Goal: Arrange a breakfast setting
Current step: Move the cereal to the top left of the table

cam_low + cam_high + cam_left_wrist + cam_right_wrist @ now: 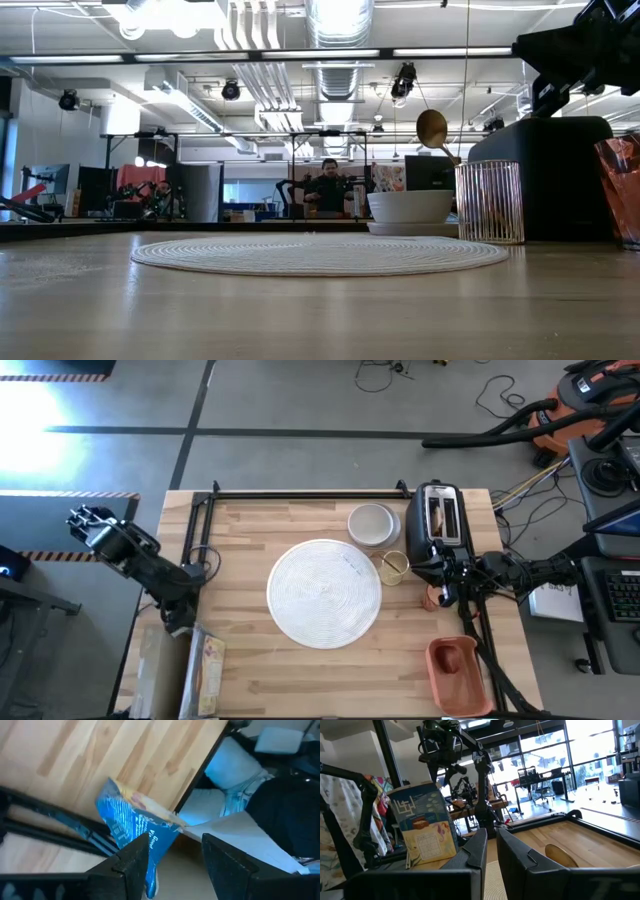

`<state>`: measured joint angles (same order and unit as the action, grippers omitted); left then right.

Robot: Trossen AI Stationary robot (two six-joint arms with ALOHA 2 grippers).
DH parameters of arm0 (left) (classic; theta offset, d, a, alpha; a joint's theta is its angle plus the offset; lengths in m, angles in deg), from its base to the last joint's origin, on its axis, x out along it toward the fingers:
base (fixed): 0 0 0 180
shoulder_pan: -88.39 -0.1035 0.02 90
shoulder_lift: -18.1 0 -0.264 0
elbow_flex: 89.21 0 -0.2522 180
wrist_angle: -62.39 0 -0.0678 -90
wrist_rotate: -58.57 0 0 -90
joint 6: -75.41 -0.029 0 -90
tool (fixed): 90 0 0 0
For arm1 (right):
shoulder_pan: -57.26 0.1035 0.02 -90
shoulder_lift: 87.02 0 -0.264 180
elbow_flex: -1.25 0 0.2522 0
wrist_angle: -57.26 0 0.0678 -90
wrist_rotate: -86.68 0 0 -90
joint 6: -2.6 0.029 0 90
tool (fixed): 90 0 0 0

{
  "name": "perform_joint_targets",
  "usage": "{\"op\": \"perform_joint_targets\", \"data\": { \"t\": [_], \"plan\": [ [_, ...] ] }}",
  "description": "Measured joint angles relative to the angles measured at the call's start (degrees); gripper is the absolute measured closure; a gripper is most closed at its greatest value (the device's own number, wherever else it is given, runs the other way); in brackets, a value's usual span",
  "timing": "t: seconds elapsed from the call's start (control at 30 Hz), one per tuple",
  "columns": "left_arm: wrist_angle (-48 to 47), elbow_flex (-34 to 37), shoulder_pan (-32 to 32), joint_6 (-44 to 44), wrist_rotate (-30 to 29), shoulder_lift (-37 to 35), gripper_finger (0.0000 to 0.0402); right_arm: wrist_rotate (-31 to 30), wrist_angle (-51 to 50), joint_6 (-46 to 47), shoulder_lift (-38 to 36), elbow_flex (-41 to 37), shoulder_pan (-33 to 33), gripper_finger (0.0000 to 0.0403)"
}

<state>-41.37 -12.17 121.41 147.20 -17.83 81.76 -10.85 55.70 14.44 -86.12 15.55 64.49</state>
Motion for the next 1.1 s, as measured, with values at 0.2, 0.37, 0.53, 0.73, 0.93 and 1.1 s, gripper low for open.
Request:
{"op": "perform_joint_targets", "data": {
  "t": [0.2, 0.37, 0.53, 0.73, 0.93, 1.1],
  "plan": [
    [-0.01, 0.8, 0.39, 3.02, 3.96, 0.76, 0.0235, 0.0, 0.0, 0.0, 0.01, 0.0, 0.01, 0.0369],
    [-0.03, 0.84, 0.88, 4.52, 6.64, 1.19, 0.0235, 0.0, 0.0, 0.0, 0.0, 0.01, 0.0, 0.0369],
    [0.01, 1.07, 1.78, 5.49, 6.93, 1.54, 0.0235, 0.0, 0.0, -0.02, -0.01, 0.02, 0.02, 0.0369],
    [-0.01, 3.83, 2.78, 5.57, 6.97, 1.51, 0.0235, 0.0, 0.0, 0.0, 0.0, 0.01, 0.01, 0.0369],
    [-0.01, 7.58, 2.97, 5.49, 7.02, 1.44, 0.0235, 0.0, 0.0, 0.0, -0.01, 0.02, 0.0, 0.0369],
    [0.08, 9.2, 2.97, 5.22, 5.94, 1.48, 0.0239, 0.0, 0.0, -0.01, 0.01, 0.01, 0.0, 0.0369]
  ]
}}
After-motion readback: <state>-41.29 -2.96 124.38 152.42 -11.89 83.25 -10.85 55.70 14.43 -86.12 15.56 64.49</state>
